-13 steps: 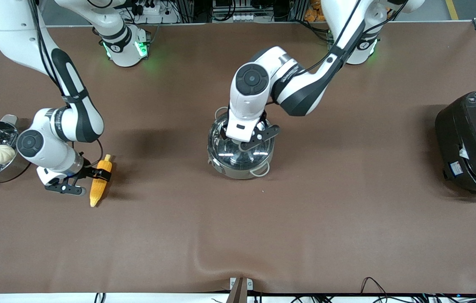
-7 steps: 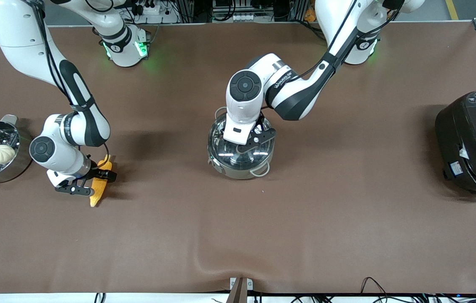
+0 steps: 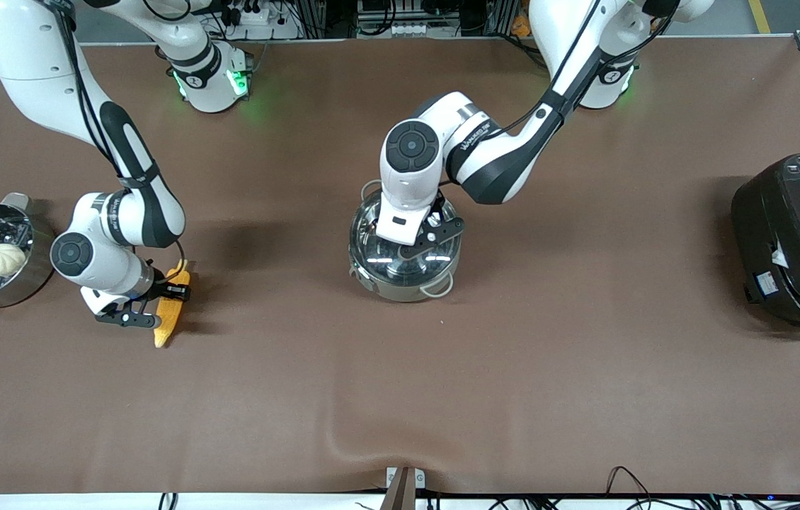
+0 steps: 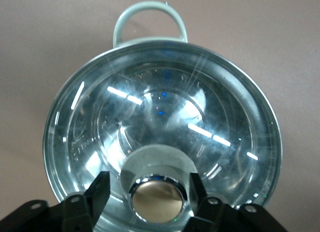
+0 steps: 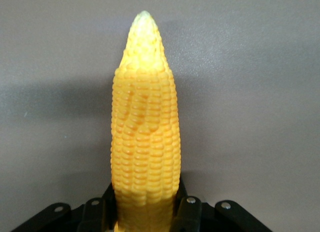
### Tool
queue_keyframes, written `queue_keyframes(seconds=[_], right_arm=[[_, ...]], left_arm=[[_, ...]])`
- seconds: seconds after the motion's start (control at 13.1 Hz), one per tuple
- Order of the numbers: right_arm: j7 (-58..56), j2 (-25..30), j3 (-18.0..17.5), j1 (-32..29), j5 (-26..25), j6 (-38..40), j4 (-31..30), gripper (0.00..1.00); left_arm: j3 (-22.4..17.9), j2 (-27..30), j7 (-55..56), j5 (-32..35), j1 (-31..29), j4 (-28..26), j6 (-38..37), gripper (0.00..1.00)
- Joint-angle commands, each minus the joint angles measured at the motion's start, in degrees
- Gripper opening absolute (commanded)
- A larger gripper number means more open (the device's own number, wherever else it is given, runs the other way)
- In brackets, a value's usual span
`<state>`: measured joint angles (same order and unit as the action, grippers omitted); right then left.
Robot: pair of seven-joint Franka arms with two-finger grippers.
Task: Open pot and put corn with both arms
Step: 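Close the right gripper on the corn while the left gripper grips the knob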
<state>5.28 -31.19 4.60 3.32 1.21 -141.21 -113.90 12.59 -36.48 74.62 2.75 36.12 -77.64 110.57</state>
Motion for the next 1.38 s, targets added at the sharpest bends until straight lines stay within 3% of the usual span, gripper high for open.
queue_keyframes(seconds=[0.0,0.15,0.38,0.54,0.92,1.3], right_arm=[[-0.2,1.2,-0.9,-0.6,0.2,3.3,1.1,0.0],[0.1,2.8,-1.7,-0.5,0.2,4.7,3.0,0.0],[0.4,4.1,-2.5,0.5,0.2,16.3,11.7,0.0],[2.9,4.6,-2.5,2.4,0.3,22.5,16.8,0.0],[12.2,6.3,-2.7,7.1,0.3,30.2,22.2,0.0],[24.4,7.2,-9.2,8.6,0.3,40.8,30.5,0.0]], left_arm=[[-0.2,-1.3,1.0,1.8,0.7,1.8,-0.3,0.61],[-0.2,-1.9,1.0,1.8,1.2,1.8,-0.2,0.51],[-0.2,-2.1,1.2,2.0,2.1,1.8,0.1,0.4],[-0.2,-2.1,1.0,2.2,2.1,1.7,0.1,0.03],[-0.2,2.2,0.4,2.5,1.4,1.3,-1.7,0.0],[-1.3,11.3,-1.7,4.2,-1.0,1.3,-8.4,0.0]])
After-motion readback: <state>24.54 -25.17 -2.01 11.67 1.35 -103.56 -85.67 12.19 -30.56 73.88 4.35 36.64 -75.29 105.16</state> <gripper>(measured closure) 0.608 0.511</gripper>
